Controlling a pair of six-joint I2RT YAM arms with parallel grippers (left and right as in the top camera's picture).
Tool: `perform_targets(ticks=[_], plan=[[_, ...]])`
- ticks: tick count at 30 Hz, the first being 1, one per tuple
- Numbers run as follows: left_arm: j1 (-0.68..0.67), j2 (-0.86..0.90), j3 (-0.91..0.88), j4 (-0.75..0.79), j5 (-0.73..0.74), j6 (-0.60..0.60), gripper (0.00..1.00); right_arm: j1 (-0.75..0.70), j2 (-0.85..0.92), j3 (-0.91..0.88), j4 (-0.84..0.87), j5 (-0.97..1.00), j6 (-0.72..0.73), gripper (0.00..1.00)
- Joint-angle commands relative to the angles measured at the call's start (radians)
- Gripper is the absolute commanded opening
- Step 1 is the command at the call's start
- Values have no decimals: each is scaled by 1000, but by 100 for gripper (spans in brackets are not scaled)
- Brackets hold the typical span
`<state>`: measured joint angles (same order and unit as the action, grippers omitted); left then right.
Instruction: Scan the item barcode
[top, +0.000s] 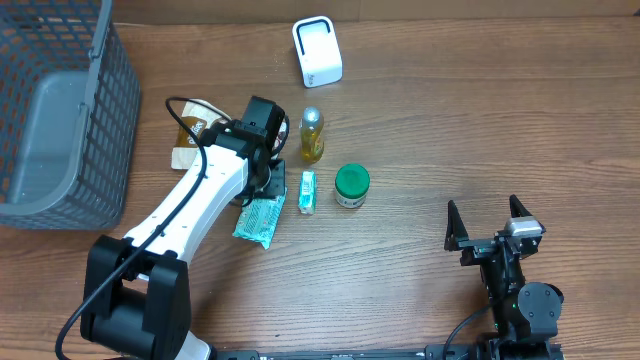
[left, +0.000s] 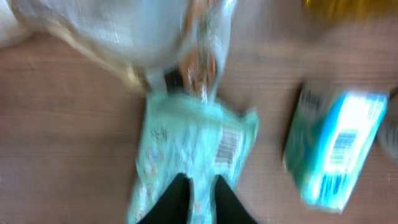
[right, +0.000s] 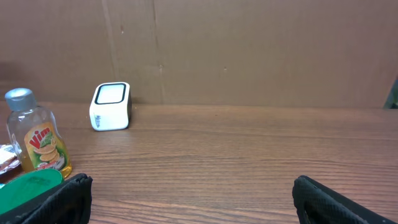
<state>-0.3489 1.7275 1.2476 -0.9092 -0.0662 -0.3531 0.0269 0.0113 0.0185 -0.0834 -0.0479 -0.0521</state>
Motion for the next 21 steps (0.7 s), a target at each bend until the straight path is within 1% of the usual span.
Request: perform_targets(ticks=[1, 2, 8, 18, 21], plan=[[3, 3, -5, 70, -72, 4, 6, 5, -5, -11, 2, 2, -2, 100], [3, 8, -11, 88, -73, 1, 5, 5, -5, -11, 2, 2, -2, 100], [4, 24, -60, 199, -108, 2, 4, 5, -5, -11, 2, 2, -2, 100], [3, 35, -145, 270, -124, 1, 4, 5, -5, -11, 2, 2, -2, 100], [3, 35, -163, 264, -116, 1, 5, 5, -5, -11, 2, 2, -2, 100]])
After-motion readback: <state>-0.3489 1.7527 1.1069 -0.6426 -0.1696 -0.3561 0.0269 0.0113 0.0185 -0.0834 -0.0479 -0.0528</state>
